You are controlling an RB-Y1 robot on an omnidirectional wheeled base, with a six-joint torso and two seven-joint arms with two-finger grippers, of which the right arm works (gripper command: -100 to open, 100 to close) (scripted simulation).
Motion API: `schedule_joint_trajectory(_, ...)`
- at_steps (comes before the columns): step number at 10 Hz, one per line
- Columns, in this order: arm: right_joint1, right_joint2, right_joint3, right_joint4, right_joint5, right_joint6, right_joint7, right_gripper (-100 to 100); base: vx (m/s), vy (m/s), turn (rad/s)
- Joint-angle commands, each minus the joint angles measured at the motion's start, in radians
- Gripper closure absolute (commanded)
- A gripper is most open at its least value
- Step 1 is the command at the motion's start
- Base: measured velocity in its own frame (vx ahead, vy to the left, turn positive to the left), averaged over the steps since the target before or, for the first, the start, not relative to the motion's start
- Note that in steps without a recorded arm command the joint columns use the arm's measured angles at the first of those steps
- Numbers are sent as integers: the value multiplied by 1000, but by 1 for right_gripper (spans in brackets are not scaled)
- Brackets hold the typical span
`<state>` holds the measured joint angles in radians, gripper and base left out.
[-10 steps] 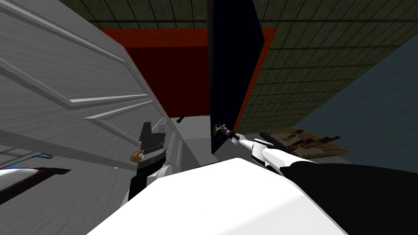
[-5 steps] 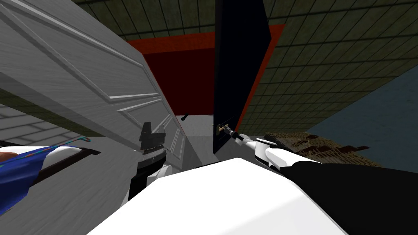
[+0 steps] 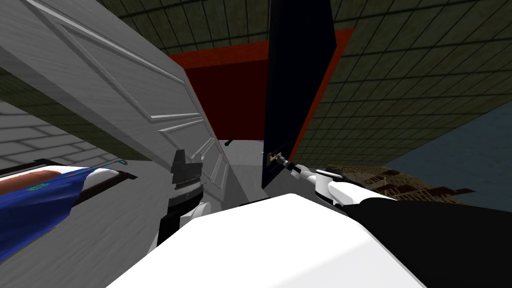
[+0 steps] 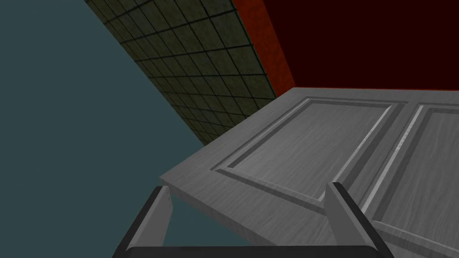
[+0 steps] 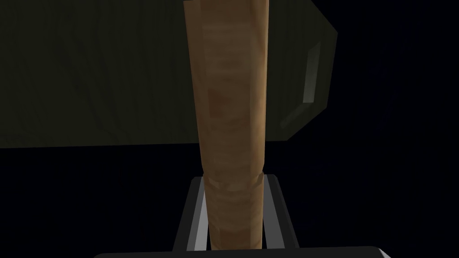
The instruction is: Pull the door open
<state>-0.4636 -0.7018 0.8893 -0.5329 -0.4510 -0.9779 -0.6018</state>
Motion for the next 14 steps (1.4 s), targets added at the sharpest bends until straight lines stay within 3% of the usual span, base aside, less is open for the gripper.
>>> schedule_joint_trajectory(1, 7, -12, 19, 7, -5, -34, -10, 100, -149, -153, 204)
schedule_joint_trajectory(5, 26, -51, 75, 20, -25, -121, -35, 100, -186, -162, 147)
schedule_joint_trajectory(9, 38, -76, 110, 29, -37, -176, -50, 100, -104, -108, 96)
schedule_joint_trajectory(10, 44, -81, 101, 12, -38, -154, -42, 100, -34, -52, 24)
schedule_joint_trajectory(14, 56, -100, 138, 20, -69, -196, -43, 100, -132, -122, 185)
